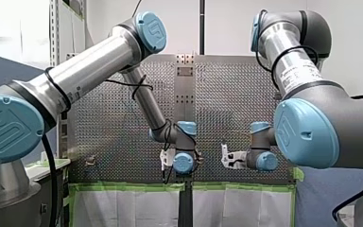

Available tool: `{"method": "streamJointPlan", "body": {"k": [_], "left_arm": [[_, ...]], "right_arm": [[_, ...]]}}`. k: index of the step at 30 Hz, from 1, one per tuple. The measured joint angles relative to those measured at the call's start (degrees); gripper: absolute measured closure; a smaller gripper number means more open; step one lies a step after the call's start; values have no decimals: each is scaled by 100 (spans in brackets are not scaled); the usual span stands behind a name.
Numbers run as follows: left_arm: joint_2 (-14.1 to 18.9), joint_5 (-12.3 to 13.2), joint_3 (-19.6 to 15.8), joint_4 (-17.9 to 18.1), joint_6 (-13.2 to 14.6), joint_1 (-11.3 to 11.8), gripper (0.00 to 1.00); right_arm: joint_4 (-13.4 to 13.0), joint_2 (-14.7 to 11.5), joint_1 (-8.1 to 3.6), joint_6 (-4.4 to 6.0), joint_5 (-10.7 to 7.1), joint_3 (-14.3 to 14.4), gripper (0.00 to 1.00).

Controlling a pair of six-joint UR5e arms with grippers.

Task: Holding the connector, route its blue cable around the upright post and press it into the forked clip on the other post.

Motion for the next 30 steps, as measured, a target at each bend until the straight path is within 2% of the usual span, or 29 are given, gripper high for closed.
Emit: {"method": "streamJointPlan", "body": {"k": [12,20,30], "left_arm": [[-61,200,61,-100,-70,139,100],[-358,289,136,-134,-195,236,100],[-412,368,339,-215,-219,356,100]], "right_arm": [[-15,1,-119,132,-32,-70,100],[-17,3,-142,144,-36,-79,100],[21,2,-179,144,-36,-109,100]]}}
